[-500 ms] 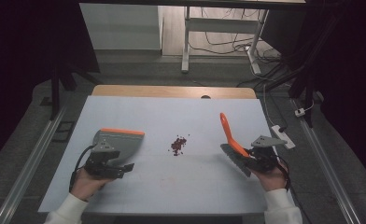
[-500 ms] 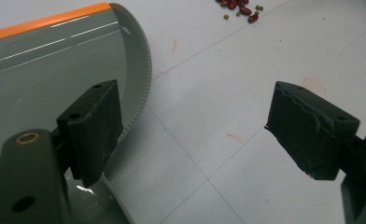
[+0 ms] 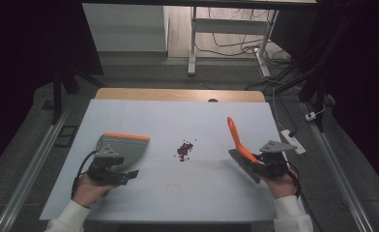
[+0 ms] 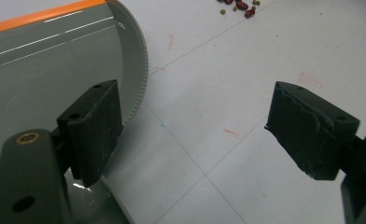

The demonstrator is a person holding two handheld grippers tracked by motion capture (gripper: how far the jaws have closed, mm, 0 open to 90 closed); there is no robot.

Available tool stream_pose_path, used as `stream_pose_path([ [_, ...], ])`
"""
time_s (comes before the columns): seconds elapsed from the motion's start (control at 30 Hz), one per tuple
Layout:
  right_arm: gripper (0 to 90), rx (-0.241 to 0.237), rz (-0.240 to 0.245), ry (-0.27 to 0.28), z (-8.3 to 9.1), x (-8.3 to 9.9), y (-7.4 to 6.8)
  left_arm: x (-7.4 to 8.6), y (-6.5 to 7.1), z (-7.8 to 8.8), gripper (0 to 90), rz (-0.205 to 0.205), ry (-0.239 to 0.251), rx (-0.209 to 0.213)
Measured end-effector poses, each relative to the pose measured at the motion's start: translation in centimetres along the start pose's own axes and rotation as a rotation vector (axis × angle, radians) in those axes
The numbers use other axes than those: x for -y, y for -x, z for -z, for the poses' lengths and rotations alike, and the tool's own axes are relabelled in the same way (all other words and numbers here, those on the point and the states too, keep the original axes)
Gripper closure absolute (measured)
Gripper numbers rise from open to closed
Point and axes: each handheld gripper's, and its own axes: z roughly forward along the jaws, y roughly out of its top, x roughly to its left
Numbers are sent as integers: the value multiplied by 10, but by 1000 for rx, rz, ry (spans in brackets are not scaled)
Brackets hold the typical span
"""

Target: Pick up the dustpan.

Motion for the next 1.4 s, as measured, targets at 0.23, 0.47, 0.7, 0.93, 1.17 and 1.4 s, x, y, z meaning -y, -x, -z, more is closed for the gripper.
stream_pose_path([
  [0.23,702,2,-5,7,2,-1,1,-2,2,0,190,-8,-7,11],
  [0.47,702,6,-7,10,3,-2,0,-5,3,4,191,1,7,49],
  [0.7,702,3,-13,15,5,-3,0,-12,5,9,191,21,6,32],
  [0.93,702,5,-20,30,9,-2,3,-25,6,16,190,66,-6,-18],
  [1.17,702,9,-19,25,9,-2,3,-33,5,17,196,97,-39,-79],
  [1.4,702,8,-14,10,7,-1,0,-24,-5,25,210,164,-63,-113],
])
